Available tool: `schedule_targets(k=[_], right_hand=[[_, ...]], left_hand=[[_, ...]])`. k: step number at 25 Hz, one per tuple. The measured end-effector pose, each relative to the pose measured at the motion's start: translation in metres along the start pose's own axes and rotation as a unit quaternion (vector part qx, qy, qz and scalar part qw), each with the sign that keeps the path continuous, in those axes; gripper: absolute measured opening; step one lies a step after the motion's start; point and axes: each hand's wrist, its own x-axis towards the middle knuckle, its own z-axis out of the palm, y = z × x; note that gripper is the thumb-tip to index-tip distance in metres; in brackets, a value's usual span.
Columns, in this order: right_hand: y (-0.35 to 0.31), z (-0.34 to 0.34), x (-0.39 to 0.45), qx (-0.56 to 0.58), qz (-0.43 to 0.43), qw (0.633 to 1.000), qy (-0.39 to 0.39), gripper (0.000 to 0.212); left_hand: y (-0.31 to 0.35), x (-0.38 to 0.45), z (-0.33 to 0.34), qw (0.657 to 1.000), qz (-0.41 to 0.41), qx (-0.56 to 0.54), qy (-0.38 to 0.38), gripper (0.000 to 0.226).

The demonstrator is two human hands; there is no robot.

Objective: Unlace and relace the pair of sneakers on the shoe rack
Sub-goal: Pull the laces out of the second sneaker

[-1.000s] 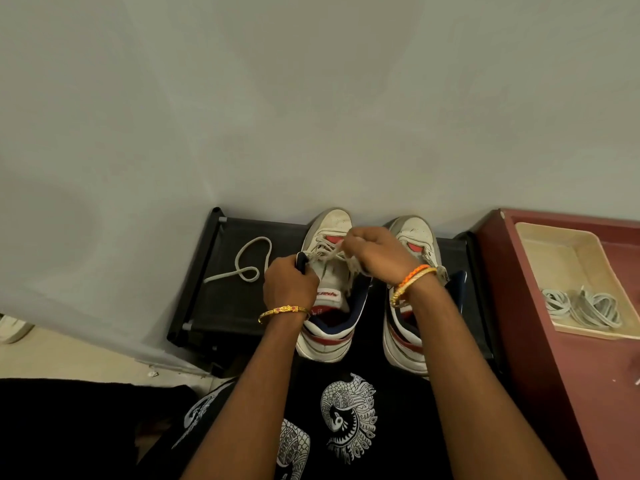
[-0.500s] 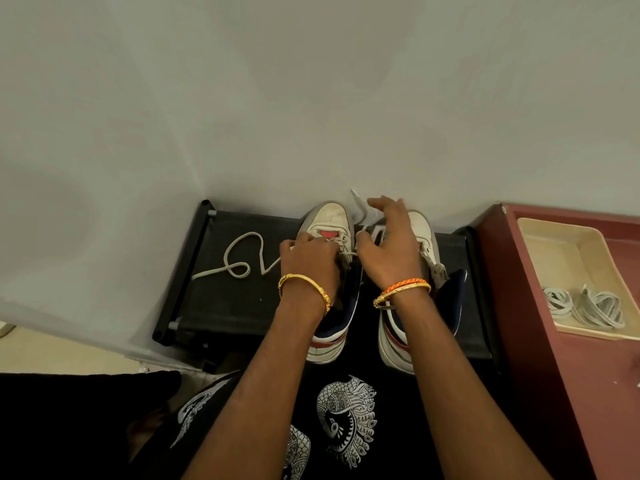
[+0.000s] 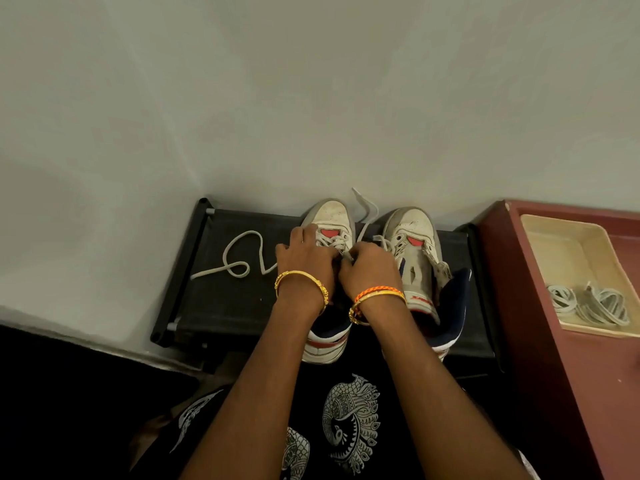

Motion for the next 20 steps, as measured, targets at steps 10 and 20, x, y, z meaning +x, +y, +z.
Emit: schedule_targets(k=[10,20], right_hand=[[0.002,-0.006,0.016,0.056,0.069,0.996,-0.017,0.022],[0.002,-0.018,0.021,0.067,0.06,0.993,-0.073,0.023]], left_hand=[[-0.013,0.007,0.002,0.816,-0.234,-0.508,0.146,0.014],[0.002,0.001,-0.002,0.984,-0.004,-0.085,0.16,0.032]])
